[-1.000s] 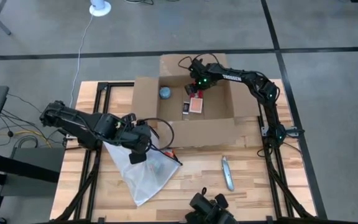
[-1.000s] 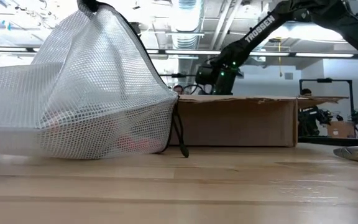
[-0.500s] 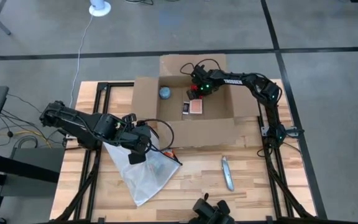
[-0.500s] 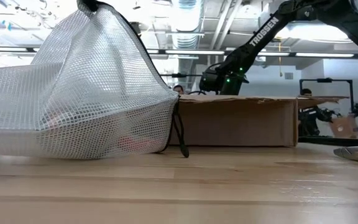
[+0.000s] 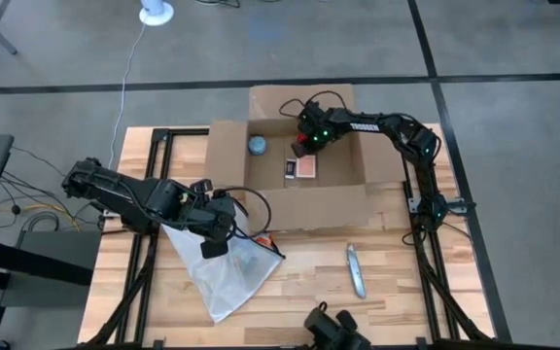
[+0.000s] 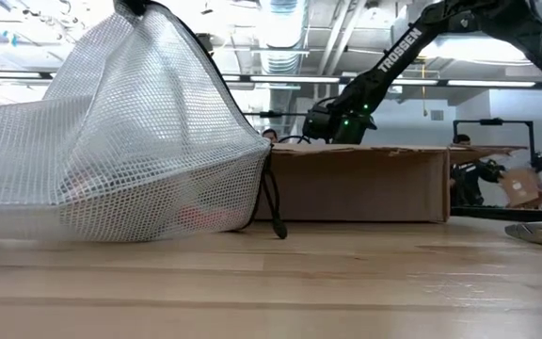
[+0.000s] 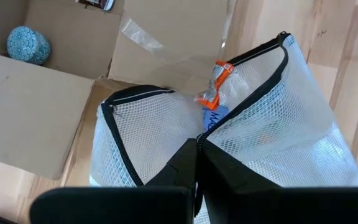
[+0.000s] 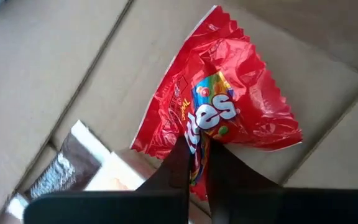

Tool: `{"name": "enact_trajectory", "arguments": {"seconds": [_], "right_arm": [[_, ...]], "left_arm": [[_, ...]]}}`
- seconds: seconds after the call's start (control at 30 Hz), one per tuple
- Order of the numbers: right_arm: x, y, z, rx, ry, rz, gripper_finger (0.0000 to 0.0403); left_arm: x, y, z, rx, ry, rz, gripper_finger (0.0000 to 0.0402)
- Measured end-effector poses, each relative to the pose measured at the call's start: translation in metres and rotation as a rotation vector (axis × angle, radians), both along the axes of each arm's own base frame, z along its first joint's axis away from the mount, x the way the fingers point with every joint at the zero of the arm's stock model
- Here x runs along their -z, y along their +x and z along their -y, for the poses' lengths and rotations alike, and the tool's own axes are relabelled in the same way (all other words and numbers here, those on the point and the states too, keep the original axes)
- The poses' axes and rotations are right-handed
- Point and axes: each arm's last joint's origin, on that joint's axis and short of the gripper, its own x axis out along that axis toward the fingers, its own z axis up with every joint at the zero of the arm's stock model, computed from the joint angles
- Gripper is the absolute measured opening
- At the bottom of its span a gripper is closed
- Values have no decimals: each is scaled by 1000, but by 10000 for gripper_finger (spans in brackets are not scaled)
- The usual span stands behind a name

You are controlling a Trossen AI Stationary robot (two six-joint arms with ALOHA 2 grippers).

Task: Unpack boxes
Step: Put the red candy into the transparent zip bag

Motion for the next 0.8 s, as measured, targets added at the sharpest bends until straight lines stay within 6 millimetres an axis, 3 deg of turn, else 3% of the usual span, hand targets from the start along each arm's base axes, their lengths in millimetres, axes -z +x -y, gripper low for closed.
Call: {"name": "enact_trajectory", "arguments": {"seconds": [0.1, 0.17, 0.23, 0.3, 0.5, 0.6, 0.8], "right_arm": [[-23, -2, -13, -84, 8, -27, 7], [-50, 3, -25, -164, -1, 43, 6], [-80, 8, -46, -259, -17, 104, 6], [-97, 14, -69, -343, -43, 127, 4], [-126, 54, -145, -597, -113, 353, 4], [-124, 75, -180, -677, -133, 442, 1], [-120, 111, -219, -758, -160, 569, 0]], "left_arm": [[0, 0, 0, 0, 1, -2, 0], [0, 0, 0, 5, 3, -4, 0], [0, 0, 0, 10, 6, -5, 0], [0, 0, 0, 12, 6, -6, 0], [0, 0, 0, 4, 1, -5, 0], [0, 0, 0, 4, -1, -5, 0], [0, 0, 0, -1, -7, 3, 0]]}}
